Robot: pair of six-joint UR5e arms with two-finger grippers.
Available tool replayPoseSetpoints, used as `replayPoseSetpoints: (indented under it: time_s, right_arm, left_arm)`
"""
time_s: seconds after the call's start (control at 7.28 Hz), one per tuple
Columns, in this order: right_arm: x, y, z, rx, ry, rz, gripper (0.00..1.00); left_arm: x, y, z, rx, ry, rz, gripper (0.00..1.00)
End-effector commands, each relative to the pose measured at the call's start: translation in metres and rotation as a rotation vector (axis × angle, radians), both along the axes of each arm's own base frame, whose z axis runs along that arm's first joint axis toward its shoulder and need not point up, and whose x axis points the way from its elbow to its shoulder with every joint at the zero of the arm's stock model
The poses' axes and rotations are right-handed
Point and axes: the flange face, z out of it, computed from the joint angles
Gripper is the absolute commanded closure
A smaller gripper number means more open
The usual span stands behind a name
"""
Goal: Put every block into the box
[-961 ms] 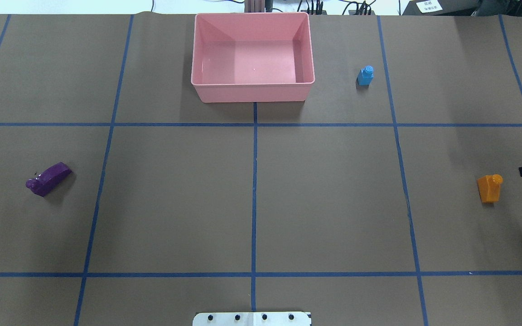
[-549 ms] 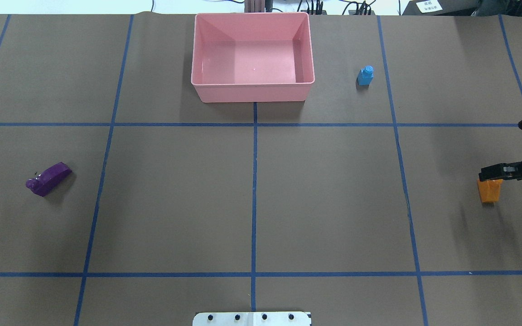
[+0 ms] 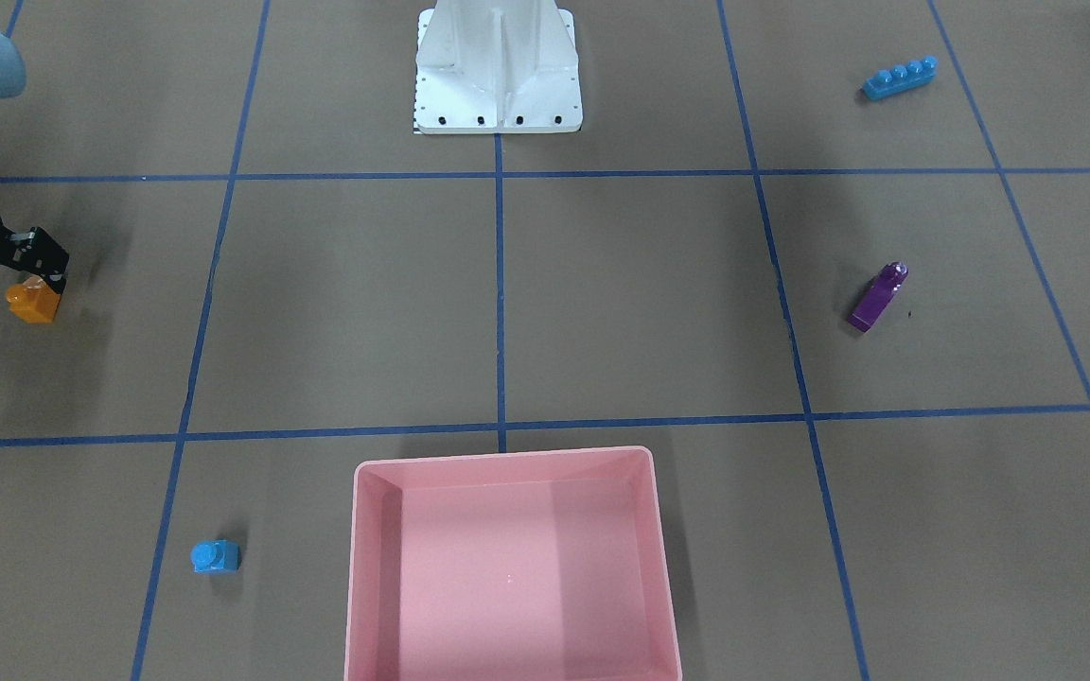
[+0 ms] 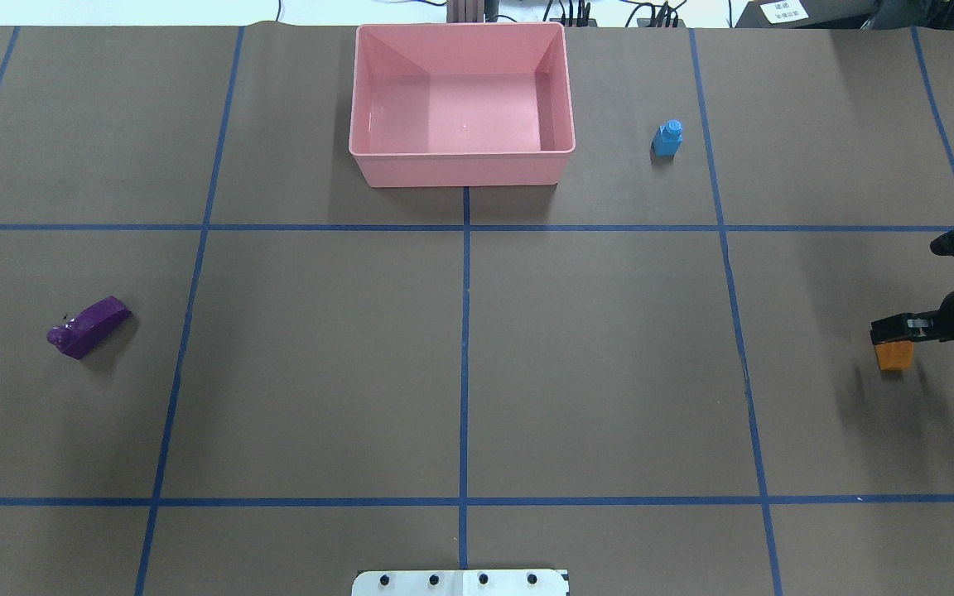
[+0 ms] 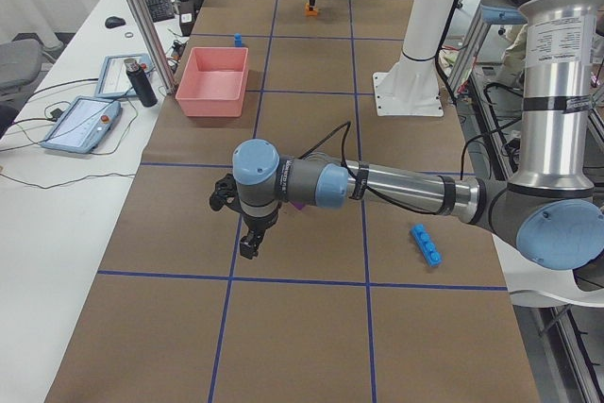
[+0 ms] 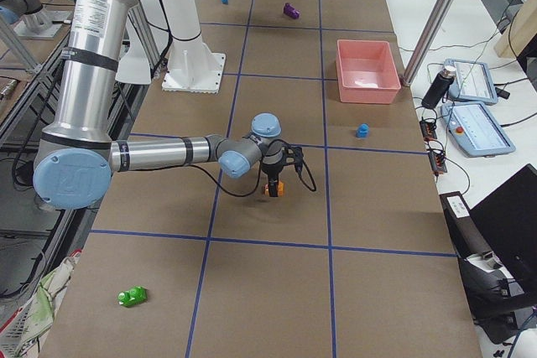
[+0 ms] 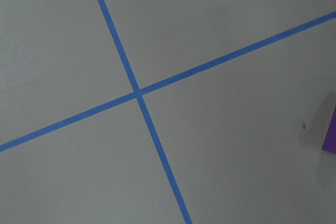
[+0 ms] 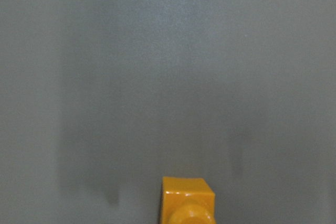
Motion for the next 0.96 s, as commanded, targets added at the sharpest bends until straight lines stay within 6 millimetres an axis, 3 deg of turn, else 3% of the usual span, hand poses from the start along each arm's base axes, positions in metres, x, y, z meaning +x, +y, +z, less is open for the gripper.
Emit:
replayPoseSetpoints:
  time_s: [0.0, 0.14, 0.41, 0.69, 0.82]
  right_arm:
    - [-0.003, 0.002, 0.017, 0.006, -0.064, 0.043, 0.5]
    - [-0.006, 0.003, 0.013, -0.017, -0.079, 0.067, 0.99]
    - [-0.008, 0.001, 0.005, -0.005, -0.087, 0.067, 1.0]
    - [-0.005, -0.001, -0.048, 0.063, -0.156, 0.07, 1.0]
    - [-0.001, -0.016, -0.08, 0.123, -0.199, 0.096, 1.0]
  left_arm:
    - [0.0, 0.0, 0.0, 0.001, 0.0, 0.0, 0.0]
    - [0.0, 0.0, 0.001, 0.0, 0.0, 0.001, 0.0]
    - [0.0, 0.0, 0.0, 0.002, 0.002, 0.0, 0.0]
    - [0.0, 0.0, 0.0, 0.002, 0.002, 0.0, 0.0]
    - [0.0, 0.0, 0.0, 0.001, 0.002, 0.0, 0.0]
